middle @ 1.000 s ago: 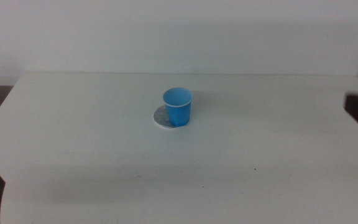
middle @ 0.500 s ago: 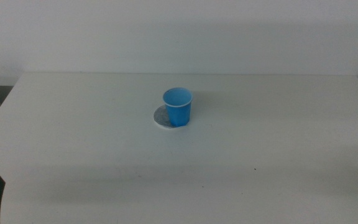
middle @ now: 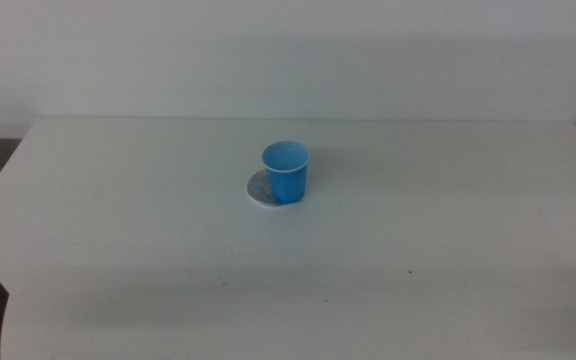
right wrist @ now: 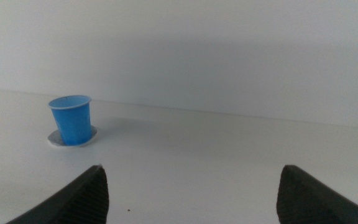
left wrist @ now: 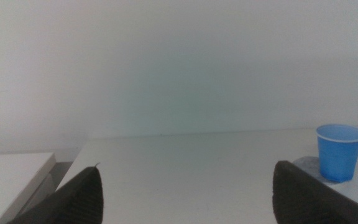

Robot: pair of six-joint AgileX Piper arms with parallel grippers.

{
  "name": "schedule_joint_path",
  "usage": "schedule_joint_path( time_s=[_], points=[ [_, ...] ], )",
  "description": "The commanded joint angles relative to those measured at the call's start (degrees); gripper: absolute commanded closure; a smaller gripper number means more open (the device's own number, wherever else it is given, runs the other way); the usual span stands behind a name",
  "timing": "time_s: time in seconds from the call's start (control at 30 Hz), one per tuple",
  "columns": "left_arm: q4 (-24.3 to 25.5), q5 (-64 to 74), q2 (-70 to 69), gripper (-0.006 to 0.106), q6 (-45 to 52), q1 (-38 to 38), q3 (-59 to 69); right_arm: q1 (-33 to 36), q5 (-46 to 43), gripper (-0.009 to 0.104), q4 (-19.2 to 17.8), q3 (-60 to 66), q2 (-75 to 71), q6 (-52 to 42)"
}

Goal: Place an empty cup on a cup mat.

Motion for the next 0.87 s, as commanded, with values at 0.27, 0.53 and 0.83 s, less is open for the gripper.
schedule_joint_path(
  time_s=[0.27,0.53,0.83],
  points=[
    [-0.12,-0.67,0.27,0.007,-0.21,-0.19,-0.01,-0.38,-0.32,0.003,1.12,0.22,-0.3,-0.43],
    [-0.12,-0.67,0.27,0.007,-0.21,-0.19,-0.01,-7.36,-0.29,0.003,1.12,0.22,-0.3,-0.43],
    [-0.12,-0.67,0.27,0.007,-0.21,-0.19,-0.01,-9.42,-0.29,0.003,1.12,0.22,-0.3,-0.43]
  ],
)
